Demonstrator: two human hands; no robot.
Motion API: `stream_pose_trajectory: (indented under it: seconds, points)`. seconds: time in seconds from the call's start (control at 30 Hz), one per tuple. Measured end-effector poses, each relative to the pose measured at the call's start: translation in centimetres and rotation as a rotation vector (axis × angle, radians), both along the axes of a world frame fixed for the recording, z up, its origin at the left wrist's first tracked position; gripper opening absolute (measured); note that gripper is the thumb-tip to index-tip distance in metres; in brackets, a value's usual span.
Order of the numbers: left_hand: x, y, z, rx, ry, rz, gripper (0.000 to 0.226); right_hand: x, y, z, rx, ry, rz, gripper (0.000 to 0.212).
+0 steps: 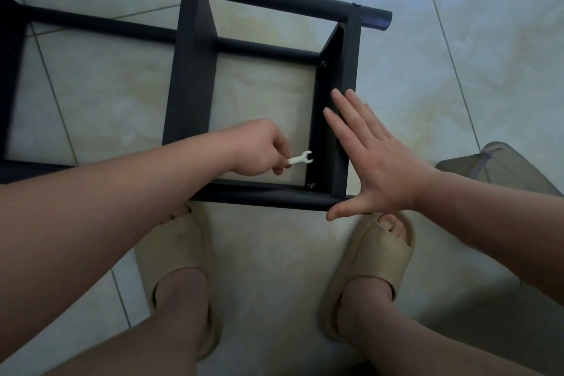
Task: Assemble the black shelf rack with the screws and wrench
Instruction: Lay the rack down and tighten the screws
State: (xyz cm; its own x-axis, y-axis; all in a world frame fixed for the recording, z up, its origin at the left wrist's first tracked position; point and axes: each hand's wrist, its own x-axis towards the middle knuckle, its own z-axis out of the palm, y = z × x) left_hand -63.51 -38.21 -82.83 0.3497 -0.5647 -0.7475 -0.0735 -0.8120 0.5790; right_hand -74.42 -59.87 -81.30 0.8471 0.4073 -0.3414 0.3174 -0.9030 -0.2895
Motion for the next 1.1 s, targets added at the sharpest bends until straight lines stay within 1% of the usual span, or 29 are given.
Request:
stream_pose_trajectory:
  seconds: [0.07,0.17,0.27,0.33,0.4,0.43,0.5,0.63,0.77,0.83,0.93,1.1]
  points:
    - [0.7,0.6,1.0,0.047,-0.073,0.038,0.018,0.6,-0.6,1.4,-0.024,0.080,0.003,0.132]
    - [1.9,0.9,3.2,0.029,-0.184,0.123,0.015,1.7,-1.5,3.9,-0.030,0.129,-0.069,0.113]
    - [4.0,-0.1,5.8,-0.055,-0.447,0.161,0.013,3.6,-1.9,5.8,-0.025,0.100,-0.226,0.098]
    - [6.1,-1.3,7.1,-0.077,-0.635,0.133,0.012,5.7,-2.1,6.6,-0.032,0.070,-0.300,0.089]
    - [8.8,-2.9,8.2,-0.053,-0.774,0.120,0.008,8.3,-2.3,7.0,-0.050,0.049,-0.333,0.087]
    - [10.1,-3.9,8.6,-0.027,-0.805,0.119,0.008,9.7,-2.5,7.1,-0.059,0.046,-0.344,0.089]
    - [12.7,-5.6,9.0,0.038,-0.798,0.110,0.014,12.2,-2.8,6.7,-0.084,0.068,-0.383,0.092]
    - [16.1,-7.2,7.4,0.148,-0.615,0.052,0.023,15.9,-3.3,4.7,-0.142,0.205,-0.454,0.096]
    - [16.5,-7.8,4.4,0.237,-0.536,-0.015,0.021,17.2,-3.8,3.2,-0.093,0.250,-0.490,0.098]
    - [16.4,-7.7,3.7,0.207,-0.516,0.041,0.017,17.0,-3.9,3.4,-0.122,0.215,-0.468,0.097]
    - [15.9,-7.1,4.7,0.137,-0.517,0.147,0.014,15.8,-3.5,5.0,-0.158,0.129,-0.440,0.093]
    - [13.2,-5.5,11.1,0.079,-0.617,0.153,0.005,12.3,-1.5,10.5,-0.188,-0.053,-0.436,0.088]
